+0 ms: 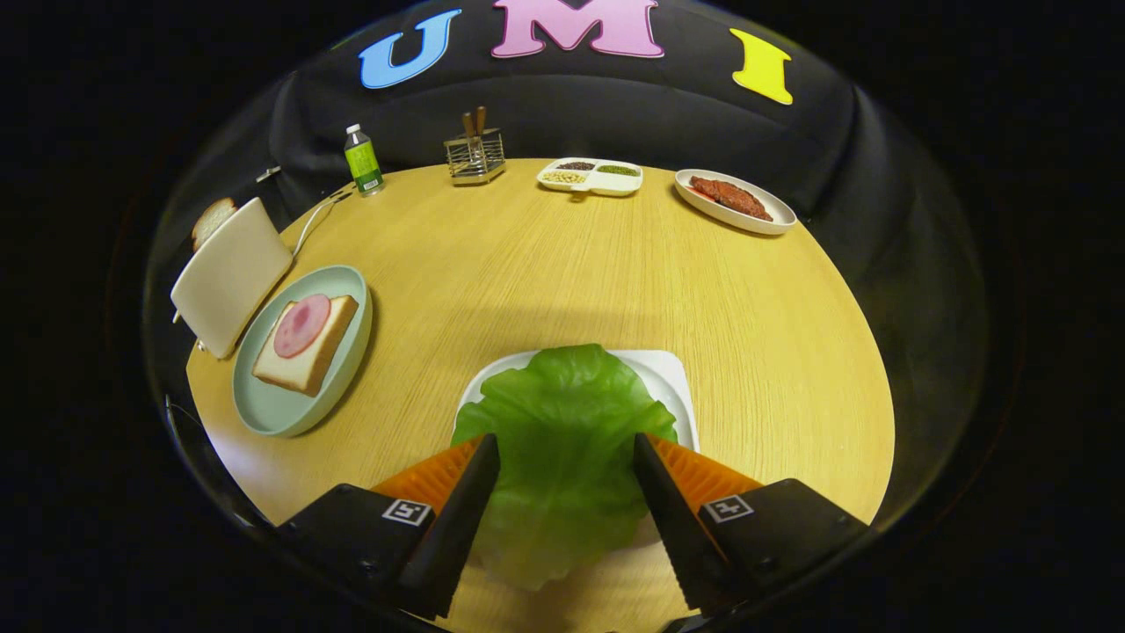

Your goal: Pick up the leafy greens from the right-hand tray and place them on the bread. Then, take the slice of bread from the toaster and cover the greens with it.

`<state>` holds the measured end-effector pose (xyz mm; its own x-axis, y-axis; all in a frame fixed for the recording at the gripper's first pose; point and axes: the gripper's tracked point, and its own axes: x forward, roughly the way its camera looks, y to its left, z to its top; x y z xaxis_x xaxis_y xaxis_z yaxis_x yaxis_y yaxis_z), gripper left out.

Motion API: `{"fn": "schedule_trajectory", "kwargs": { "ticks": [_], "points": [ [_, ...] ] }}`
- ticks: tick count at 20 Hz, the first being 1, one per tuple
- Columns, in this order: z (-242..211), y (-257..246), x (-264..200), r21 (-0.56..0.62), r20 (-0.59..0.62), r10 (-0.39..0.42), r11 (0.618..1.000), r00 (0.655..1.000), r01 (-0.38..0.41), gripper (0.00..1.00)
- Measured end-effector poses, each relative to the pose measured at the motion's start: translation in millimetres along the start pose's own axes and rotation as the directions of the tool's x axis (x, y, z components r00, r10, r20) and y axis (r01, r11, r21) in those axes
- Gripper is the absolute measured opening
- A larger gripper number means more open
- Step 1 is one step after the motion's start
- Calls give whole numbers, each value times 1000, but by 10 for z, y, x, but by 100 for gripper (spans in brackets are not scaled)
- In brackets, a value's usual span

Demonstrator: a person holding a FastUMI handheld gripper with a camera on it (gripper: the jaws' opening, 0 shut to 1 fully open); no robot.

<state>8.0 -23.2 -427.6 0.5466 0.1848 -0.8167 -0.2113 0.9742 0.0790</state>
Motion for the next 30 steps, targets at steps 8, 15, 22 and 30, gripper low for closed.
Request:
{"fn": "schedule_trajectory", "kwargs": {
  "ticks": [8,15,22,30],
  "points": [
    [21,-9,-33,-28,-27,30,999,999,-31,47],
    [8,14,-46,28,-67,66,998,996,-64,7],
    [254,16,-367,-36,-47,29,999,998,-31,5],
    [811,357,-947,-30,55,-7,999,998,9,5]
  ]
}}
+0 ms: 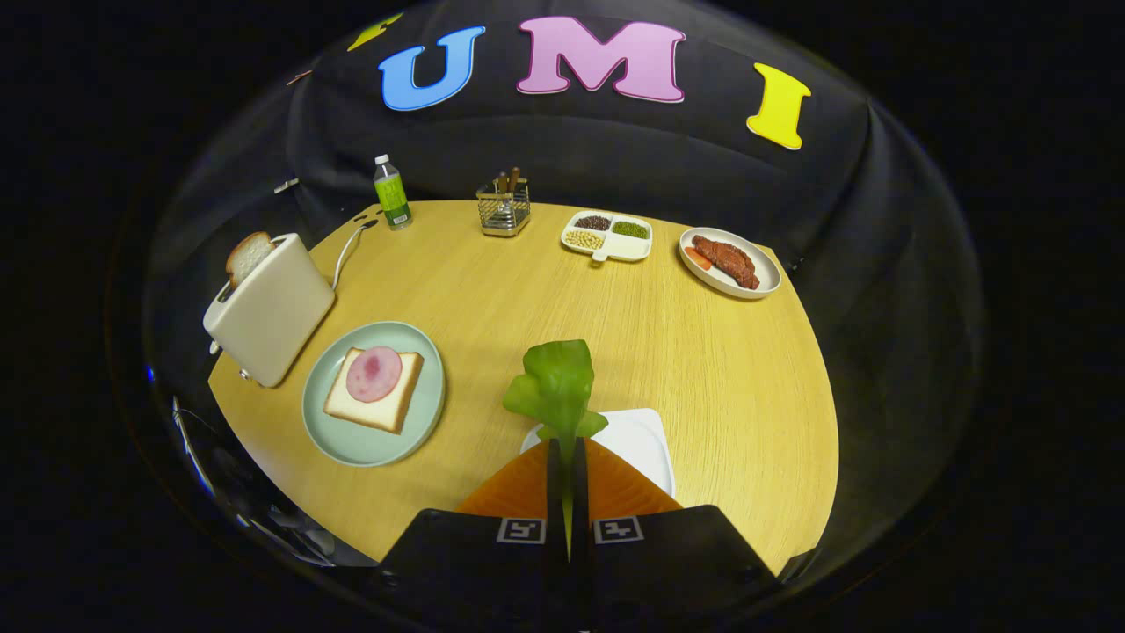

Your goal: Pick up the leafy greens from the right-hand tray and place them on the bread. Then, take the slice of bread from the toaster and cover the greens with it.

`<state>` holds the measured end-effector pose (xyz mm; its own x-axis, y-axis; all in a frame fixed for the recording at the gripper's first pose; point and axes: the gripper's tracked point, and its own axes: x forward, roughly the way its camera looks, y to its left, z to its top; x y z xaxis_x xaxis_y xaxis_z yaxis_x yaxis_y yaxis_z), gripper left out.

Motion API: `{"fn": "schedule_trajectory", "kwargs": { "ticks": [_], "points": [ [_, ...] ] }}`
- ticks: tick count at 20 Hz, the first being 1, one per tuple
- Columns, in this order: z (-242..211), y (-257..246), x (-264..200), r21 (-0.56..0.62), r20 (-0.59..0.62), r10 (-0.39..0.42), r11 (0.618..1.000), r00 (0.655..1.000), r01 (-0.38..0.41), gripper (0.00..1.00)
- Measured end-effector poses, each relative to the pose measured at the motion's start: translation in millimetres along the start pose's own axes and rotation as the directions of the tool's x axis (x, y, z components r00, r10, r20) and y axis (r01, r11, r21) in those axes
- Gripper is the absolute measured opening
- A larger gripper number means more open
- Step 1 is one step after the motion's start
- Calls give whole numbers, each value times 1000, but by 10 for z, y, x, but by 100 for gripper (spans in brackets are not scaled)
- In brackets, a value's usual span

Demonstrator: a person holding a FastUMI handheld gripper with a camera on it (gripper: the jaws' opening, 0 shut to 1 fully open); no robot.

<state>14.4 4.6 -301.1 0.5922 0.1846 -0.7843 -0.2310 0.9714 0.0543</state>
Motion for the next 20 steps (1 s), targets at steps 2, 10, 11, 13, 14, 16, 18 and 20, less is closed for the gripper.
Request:
{"fn": "schedule_trajectory", "kwargs": {
  "ticks": [2,10,11,13,14,16,18,20],
  "points": [
    [118,152,-109,2,22,6,1000,1000,-6,5],
    [536,974,-181,-29,81,102,995,991,-100,5],
    [552,1101,-133,-32,79,118,993,990,-116,5],
    [551,1336,-24,-44,61,156,987,986,-153,5],
    [534,1425,24,-55,51,167,985,985,-164,5],
    [496,1600,130,-78,36,184,980,982,-181,5],
    [462,1769,234,-97,21,203,975,979,-200,5],
    [420,1942,326,-116,4,230,967,973,-228,6]
  ]
}}
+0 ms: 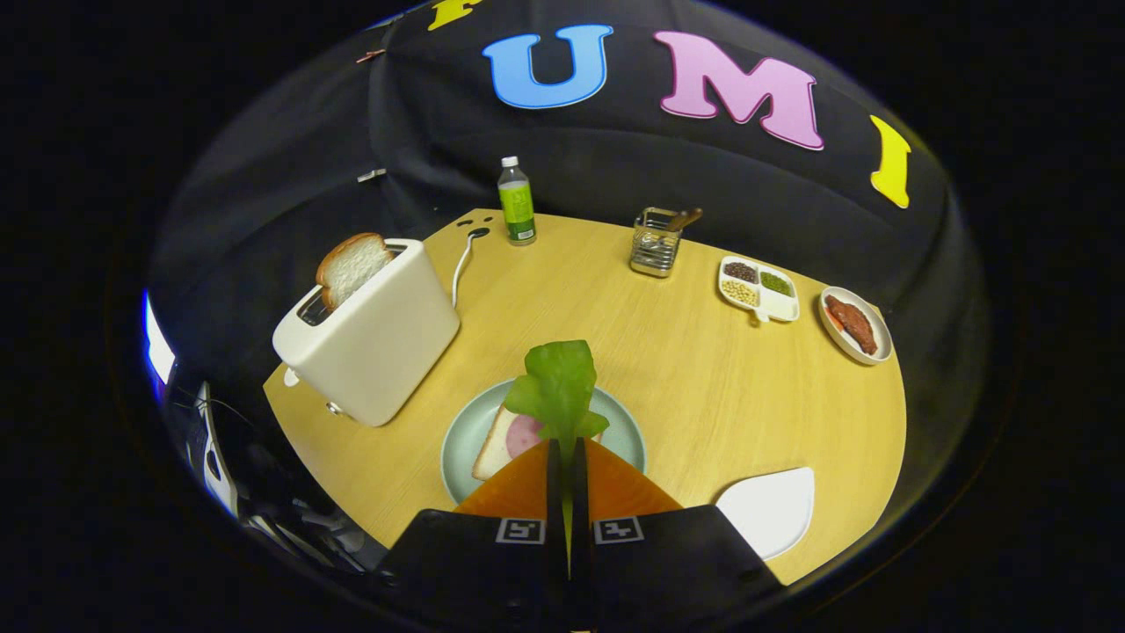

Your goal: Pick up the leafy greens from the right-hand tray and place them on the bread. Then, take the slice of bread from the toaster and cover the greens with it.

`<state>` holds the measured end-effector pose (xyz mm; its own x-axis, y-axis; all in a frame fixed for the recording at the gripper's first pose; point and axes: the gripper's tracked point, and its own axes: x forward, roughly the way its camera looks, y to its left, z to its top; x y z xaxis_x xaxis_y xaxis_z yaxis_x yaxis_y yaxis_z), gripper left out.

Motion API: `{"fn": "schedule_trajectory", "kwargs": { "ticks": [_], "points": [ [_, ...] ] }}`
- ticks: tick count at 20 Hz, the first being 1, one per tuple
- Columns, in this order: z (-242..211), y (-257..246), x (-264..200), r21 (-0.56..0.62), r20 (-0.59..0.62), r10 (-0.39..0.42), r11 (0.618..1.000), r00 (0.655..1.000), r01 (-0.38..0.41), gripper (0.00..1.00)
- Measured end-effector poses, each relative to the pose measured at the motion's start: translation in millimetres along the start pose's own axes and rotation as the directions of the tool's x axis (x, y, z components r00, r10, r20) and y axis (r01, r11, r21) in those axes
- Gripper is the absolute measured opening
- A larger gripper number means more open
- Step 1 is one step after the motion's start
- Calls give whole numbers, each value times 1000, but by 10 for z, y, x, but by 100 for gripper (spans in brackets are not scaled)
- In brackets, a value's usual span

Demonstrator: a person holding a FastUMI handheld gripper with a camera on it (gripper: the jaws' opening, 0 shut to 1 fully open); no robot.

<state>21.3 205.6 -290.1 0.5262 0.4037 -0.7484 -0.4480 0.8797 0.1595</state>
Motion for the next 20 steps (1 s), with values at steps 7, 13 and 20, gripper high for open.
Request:
{"fn": "schedule_trajectory", "kwargs": {
  "ticks": [7,13,20],
  "points": [
    [-106,116,467,11,-65,-5,1000,998,5,7],
    [-183,134,635,-11,-90,-20,1000,996,19,14],
    [-235,122,716,-22,-97,-38,999,995,36,63]
  ]
}}
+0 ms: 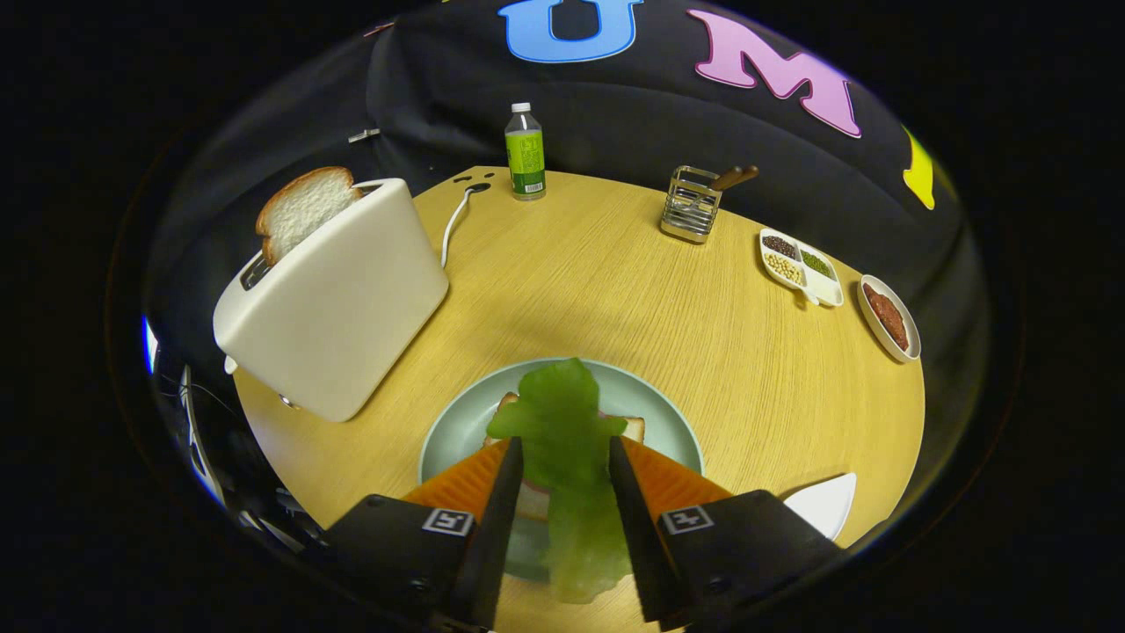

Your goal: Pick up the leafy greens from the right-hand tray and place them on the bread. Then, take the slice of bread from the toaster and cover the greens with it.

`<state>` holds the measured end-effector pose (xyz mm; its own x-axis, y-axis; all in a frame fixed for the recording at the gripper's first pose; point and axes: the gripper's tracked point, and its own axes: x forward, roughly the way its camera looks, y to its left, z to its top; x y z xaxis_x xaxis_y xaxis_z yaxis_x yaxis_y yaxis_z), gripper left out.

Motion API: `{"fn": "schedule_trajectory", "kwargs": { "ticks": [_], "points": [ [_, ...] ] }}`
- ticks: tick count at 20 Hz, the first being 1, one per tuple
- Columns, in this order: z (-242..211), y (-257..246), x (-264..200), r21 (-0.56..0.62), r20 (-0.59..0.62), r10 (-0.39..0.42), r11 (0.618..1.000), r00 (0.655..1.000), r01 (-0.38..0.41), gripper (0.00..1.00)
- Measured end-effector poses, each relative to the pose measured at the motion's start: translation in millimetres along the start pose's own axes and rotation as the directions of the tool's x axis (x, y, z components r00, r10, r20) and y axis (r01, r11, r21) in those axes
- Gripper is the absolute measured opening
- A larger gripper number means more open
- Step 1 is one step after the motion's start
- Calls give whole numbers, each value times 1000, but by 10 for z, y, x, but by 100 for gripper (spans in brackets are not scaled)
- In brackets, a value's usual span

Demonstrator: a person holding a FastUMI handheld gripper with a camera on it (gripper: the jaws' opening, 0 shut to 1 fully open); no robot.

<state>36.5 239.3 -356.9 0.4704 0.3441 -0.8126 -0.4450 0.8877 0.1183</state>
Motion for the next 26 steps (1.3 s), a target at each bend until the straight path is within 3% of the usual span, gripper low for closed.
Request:
{"fn": "schedule_trajectory", "kwargs": {
  "ticks": [1,2,4,11,20,26],
  "points": [
    [12,-4,-3,-1,6,-2,1000,1000,2,70],
    [38,-12,-9,2,13,-5,1000,1000,5,89],
    [92,9,-35,15,33,2,1000,999,-2,100],
    [517,279,-401,31,156,57,998,986,-62,100],
    [1449,1081,-1064,-110,356,192,980,915,-163,100],
    [1750,1646,-1015,-152,365,266,963,892,-224,100]
  ]
}}
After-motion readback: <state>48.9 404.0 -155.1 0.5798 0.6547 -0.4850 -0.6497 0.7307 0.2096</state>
